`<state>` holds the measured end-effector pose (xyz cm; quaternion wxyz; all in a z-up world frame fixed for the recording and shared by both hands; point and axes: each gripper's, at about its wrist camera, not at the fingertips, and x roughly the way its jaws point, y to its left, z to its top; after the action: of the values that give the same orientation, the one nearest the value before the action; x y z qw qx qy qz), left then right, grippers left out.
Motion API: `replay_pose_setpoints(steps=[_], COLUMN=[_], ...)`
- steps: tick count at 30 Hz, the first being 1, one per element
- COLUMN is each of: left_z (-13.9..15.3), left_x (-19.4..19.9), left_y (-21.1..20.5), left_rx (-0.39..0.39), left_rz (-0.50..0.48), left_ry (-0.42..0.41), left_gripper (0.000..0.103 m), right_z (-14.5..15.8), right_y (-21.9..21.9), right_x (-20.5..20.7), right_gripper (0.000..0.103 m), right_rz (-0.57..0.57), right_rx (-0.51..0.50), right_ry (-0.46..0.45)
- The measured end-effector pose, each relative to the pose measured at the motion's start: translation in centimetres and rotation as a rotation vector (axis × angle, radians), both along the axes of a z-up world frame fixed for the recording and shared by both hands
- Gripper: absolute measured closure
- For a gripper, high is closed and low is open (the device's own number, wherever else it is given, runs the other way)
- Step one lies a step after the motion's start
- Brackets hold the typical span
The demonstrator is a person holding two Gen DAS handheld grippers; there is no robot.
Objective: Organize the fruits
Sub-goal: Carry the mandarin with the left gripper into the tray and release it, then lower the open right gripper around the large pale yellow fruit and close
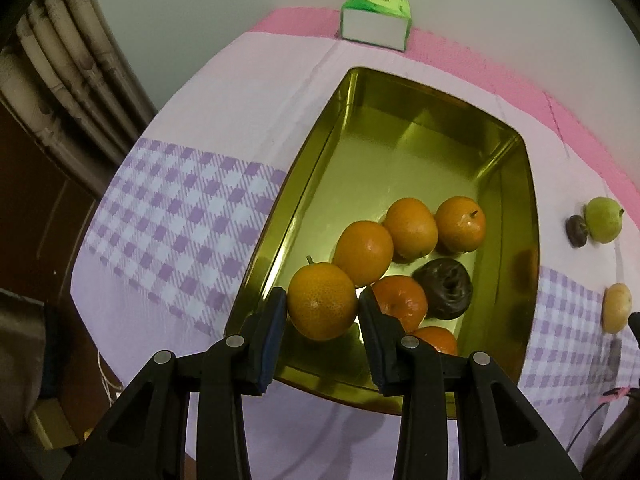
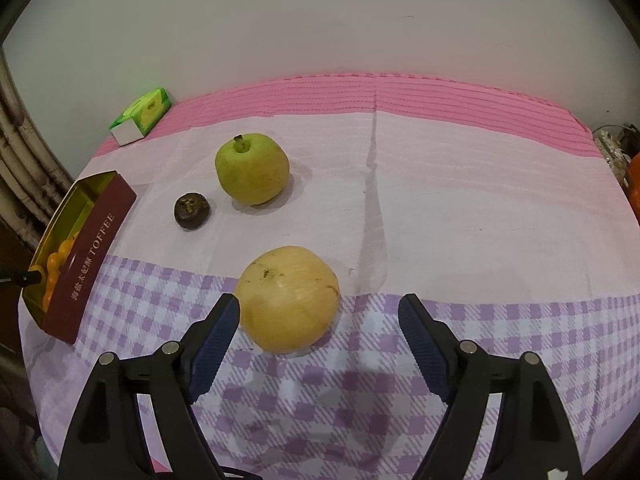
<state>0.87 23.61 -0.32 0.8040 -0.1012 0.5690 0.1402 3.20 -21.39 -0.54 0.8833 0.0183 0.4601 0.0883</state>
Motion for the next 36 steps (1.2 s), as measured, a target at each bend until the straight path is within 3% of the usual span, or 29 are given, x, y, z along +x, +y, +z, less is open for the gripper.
replay_pose_setpoints(steps=[8,36], left_z=[-1.2,-1.7], left_x=[0.1,0.4], left_y=[0.2,1.3], left_rx=[0.004,-0.013], left_rz=[0.013,0.029], left_ry=[0.027,0.012], left_gripper=[0.065,0.064], right_z=[-0.1,-2.6], right_y=[0.6,2.7], right_x=[-0.1,2.6], right_gripper=[0.016,0.014], right_rz=[0.014,0.039], right_rx=[-0.021,-0.080], right_ry=[-0.012,0.052])
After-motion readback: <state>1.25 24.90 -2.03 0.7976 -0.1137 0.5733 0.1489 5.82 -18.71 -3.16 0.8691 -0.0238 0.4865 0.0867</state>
